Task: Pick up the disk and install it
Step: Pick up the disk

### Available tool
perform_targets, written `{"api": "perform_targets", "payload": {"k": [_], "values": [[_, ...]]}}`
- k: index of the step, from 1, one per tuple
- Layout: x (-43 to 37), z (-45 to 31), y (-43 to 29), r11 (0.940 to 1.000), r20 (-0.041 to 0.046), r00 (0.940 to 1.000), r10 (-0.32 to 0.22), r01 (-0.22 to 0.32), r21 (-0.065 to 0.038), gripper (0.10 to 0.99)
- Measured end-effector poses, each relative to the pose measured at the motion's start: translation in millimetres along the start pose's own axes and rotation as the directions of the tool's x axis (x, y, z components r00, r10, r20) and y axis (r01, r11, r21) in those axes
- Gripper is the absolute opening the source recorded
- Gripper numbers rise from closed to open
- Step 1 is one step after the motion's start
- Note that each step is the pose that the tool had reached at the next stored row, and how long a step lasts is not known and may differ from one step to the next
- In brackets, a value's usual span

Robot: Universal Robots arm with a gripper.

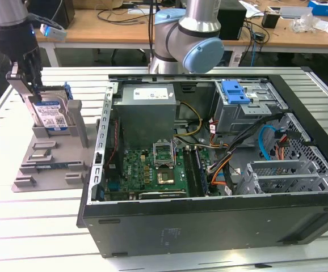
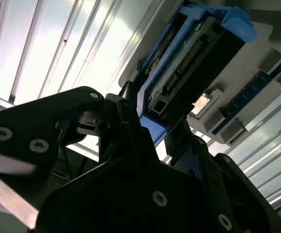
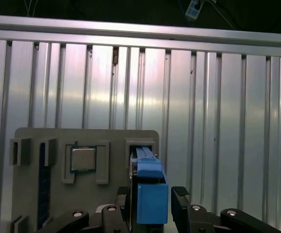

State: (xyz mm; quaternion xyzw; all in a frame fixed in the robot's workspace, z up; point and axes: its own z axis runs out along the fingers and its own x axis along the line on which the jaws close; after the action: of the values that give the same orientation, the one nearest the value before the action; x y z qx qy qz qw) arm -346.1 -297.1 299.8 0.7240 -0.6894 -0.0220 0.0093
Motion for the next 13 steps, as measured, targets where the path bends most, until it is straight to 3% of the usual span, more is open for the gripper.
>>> {"api": "perform_targets", "payload": {"k": [3,5,7,13], "values": [[0.2,10.4,-0.6,1.0,-0.0001,1.0,-0.002,0.002,0.0,0.482],[0.2,10.4,-0.6,1.0,-0.0001,1.0,-0.002,0.002,0.0,0.482],[0.2,10.3,-0.7,1.0,-0.0001,1.0,-0.002,0.002,0.0,0.369],[0.2,10.3,-0.9,1.0,-0.0001,1.0,-0.002,0.002,0.0,0.369]]}}
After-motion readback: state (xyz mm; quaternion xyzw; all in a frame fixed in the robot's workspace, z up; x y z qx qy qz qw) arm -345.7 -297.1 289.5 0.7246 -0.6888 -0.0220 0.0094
